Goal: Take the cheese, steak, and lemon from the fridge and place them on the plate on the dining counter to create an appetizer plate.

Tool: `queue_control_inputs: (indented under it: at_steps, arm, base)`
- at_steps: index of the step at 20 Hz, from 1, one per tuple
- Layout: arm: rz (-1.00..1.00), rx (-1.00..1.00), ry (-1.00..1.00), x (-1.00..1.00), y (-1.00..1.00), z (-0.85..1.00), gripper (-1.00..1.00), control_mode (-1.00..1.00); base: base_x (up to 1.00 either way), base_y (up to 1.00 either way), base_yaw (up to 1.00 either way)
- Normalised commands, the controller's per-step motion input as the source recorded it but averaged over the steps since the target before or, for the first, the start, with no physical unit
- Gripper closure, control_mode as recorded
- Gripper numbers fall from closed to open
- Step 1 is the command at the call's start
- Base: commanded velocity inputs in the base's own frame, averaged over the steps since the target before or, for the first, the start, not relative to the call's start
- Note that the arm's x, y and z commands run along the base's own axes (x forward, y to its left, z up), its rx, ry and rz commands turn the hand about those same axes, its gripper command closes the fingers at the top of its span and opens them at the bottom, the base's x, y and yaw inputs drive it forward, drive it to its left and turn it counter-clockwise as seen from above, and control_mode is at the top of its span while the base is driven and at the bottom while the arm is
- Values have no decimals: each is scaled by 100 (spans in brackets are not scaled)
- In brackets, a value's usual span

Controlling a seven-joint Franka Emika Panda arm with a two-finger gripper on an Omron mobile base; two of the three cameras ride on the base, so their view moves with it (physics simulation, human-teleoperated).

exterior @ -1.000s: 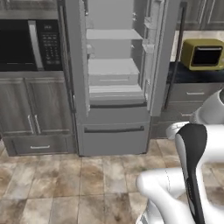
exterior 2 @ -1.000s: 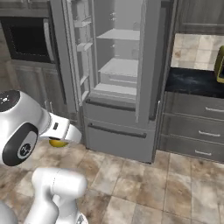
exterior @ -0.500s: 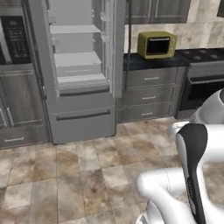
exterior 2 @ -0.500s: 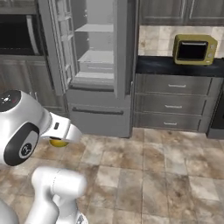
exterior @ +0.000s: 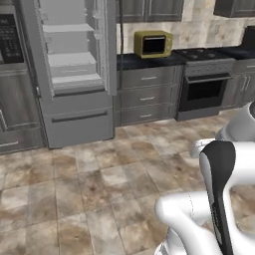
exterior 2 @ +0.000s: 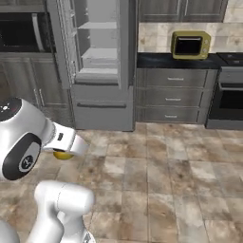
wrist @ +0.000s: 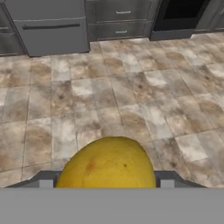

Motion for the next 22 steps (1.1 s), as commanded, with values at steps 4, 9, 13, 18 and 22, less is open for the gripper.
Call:
queue_control_inputs:
  at_steps: [4,9,13,18,22]
  arm:
    - [0,0,0,0,0,0,100,100]
    - [0,0,0,0,0,0,100,100]
    - [0,0,0,0,0,0,100,100]
    - [0,0,0,0,0,0,100,100]
    - [0,0,0,0,0,0,100,100]
  base:
    - [-100,0,-9]
    - [-100,8,-6]
    - [-100,17,-5]
    - [-100,12,-4]
    - [-100,0,-5]
